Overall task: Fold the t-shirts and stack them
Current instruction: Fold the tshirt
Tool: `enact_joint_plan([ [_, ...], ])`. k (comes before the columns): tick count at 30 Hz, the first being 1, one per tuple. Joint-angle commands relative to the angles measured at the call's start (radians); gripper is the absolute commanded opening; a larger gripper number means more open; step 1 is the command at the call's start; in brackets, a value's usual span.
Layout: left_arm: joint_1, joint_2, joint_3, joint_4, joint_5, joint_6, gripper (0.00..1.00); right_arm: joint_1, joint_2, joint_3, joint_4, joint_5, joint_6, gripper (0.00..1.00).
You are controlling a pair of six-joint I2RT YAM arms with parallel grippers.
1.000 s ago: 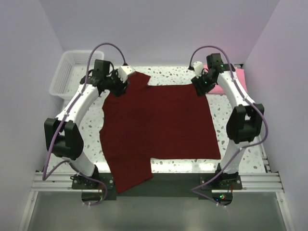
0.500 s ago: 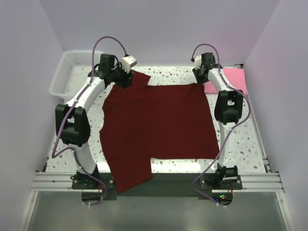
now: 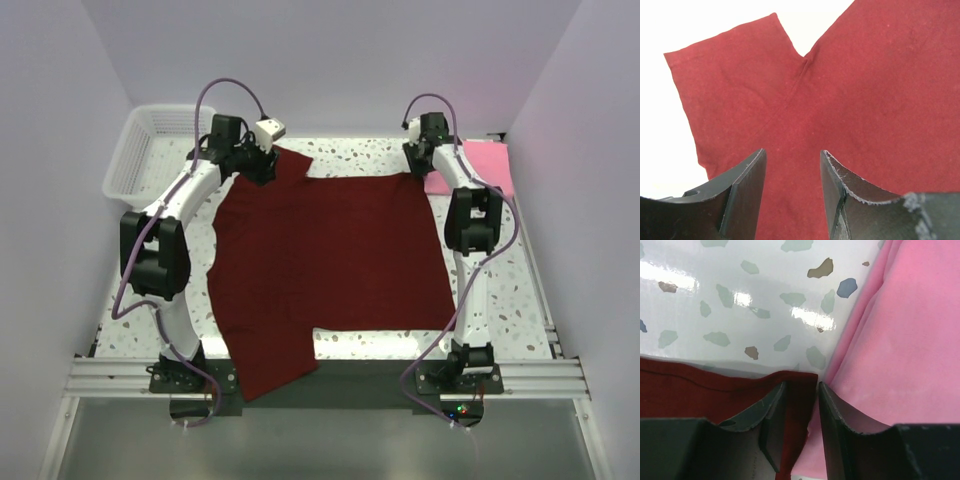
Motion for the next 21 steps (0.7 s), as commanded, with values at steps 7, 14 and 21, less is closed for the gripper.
enact_joint_plan([
  [7,0.007,0.011,0.035,0.05,0.018,-0.024,0.53,-0.016,0.082,0.126,-0.108,-0.018,0.061,0.42],
  [14,0.022,0.055,0.072,0.044,0.044,-0.064,0.53,-0.017,0.117,0.151,-0.179,-0.061,0.098,0.39],
  [21,0.041,0.122,0.13,0.026,0.018,-0.081,0.53,-0.026,0.16,0.17,-0.259,-0.118,0.127,0.1],
])
